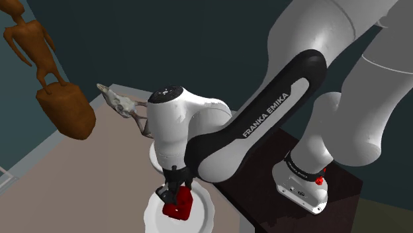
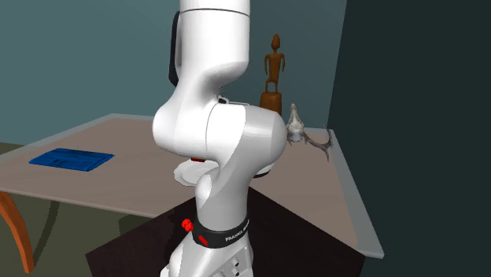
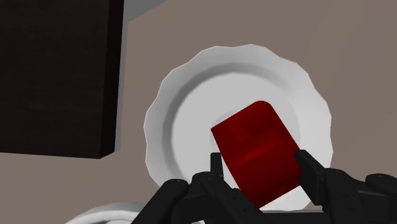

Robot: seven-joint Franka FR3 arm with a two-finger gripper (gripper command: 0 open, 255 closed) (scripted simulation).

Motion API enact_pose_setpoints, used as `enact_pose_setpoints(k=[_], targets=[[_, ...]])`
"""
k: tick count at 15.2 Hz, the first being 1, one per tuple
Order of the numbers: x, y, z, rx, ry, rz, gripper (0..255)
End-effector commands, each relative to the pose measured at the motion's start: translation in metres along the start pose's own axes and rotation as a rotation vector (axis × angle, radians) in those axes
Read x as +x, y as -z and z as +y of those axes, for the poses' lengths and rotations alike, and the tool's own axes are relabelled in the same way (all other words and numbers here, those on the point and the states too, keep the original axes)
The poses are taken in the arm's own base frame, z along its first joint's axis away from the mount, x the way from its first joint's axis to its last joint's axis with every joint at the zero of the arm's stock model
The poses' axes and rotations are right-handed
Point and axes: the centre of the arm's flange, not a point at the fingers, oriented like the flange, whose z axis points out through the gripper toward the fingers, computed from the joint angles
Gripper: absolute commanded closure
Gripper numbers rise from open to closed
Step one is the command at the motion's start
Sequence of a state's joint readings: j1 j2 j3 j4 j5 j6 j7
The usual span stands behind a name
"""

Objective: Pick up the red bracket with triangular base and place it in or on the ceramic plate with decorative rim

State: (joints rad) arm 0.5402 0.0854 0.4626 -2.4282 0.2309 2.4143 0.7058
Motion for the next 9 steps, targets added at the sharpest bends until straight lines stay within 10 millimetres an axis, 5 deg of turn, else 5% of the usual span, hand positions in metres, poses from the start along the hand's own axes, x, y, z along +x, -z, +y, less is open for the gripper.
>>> enact_pose_setpoints(k=[1, 9], targets=[[0.002, -0.010, 0.001, 0.001, 0.000, 0.001, 255], [0.010, -0.051, 0.003, 0.001, 0.000, 0.001, 255]])
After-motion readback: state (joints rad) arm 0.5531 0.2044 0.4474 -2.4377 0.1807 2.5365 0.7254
